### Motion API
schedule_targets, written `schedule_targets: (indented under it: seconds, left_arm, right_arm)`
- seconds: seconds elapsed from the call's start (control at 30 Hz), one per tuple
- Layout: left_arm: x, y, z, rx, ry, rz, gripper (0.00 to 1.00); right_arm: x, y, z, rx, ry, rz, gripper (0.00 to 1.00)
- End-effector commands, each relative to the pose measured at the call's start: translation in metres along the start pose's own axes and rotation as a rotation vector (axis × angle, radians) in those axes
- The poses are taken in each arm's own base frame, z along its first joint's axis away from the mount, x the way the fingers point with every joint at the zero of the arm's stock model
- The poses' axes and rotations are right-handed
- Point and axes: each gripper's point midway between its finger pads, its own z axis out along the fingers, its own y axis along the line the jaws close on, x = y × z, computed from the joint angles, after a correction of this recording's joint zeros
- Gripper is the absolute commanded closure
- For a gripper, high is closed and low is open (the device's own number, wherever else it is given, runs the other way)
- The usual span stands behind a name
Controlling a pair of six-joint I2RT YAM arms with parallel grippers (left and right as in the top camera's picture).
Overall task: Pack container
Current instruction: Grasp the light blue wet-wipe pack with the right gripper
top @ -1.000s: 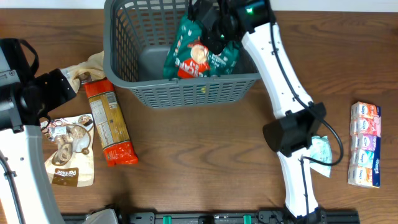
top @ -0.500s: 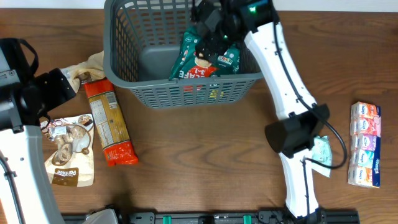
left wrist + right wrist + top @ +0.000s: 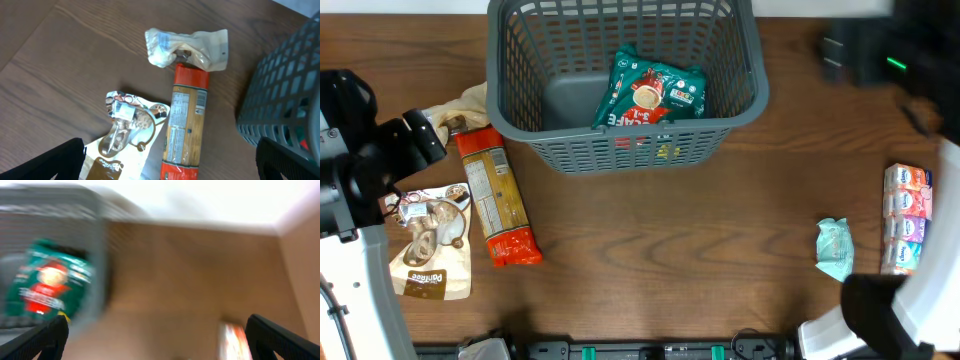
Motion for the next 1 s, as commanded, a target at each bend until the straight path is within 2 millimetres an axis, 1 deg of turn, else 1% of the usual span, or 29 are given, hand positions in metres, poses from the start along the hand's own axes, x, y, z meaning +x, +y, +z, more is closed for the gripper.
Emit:
schedule_targets:
  seconds: [0.0, 0.1, 0.2, 0.27, 0.33, 0.37, 0.43, 0.5, 0.57, 0.67, 0.83, 0.9, 0.97]
  left_arm:
    - [-0.004, -0.012, -0.009, 0.047, -0.029, 0.054, 0.01]
    - [-0.004, -0.025, -0.016, 0.08, -0.053, 0.122, 0.01]
    - [0.001, -0.039, -0.023, 0.112, -0.062, 0.179, 0.01]
    - [0.006, -0.046, -0.028, 0.133, -0.063, 0.221, 0.01]
    - [0.012, -0.053, -0.034, 0.153, -0.066, 0.244, 0.01]
    - [0.018, -0.055, -0.036, 0.163, -0.065, 0.257, 0.01]
    - [0.03, -0.057, -0.039, 0.177, -0.068, 0.274, 0.01]
    - [0.041, -0.056, -0.039, 0.187, -0.089, 0.282, 0.01]
    - [0.055, -0.052, -0.038, 0.196, -0.119, 0.28, 0.01]
    - [0.074, -0.047, -0.032, 0.204, -0.156, 0.275, 0.01]
    - [0.11, -0.037, -0.014, 0.194, -0.115, 0.279, 0.01]
    - [0.117, -0.036, -0.009, 0.19, -0.089, 0.275, 0.01]
    - [0.118, -0.036, -0.006, 0.187, -0.076, 0.276, 0.01]
  right_arm:
    - [0.019, -0.041, -0.003, 0.111, 0.058, 0.178, 0.01]
    - [0.03, -0.05, -0.029, 0.11, 0.025, 0.211, 0.01]
    - [0.052, -0.049, -0.05, 0.116, 0.033, 0.222, 0.01]
    - [0.075, -0.042, -0.054, 0.099, 0.074, 0.224, 0.01]
    - [0.111, -0.036, -0.052, 0.093, 0.155, 0.231, 0.01]
    - [0.124, -0.035, -0.049, 0.092, 0.186, 0.237, 0.01]
    - [0.16, -0.03, -0.037, 0.09, 0.265, 0.25, 0.01]
    - [0.184, -0.027, -0.024, 0.09, 0.303, 0.26, 0.01]
    - [0.205, -0.027, -0.007, 0.097, 0.314, 0.259, 0.01]
    - [0.226, -0.031, 0.02, 0.125, 0.305, 0.253, 0.01]
    - [0.254, -0.031, 0.078, 0.118, 0.318, 0.218, 0.01]
    - [0.266, -0.031, 0.1, 0.116, 0.339, 0.208, 0.01]
    - [0.278, -0.031, 0.119, 0.118, 0.368, 0.208, 0.01]
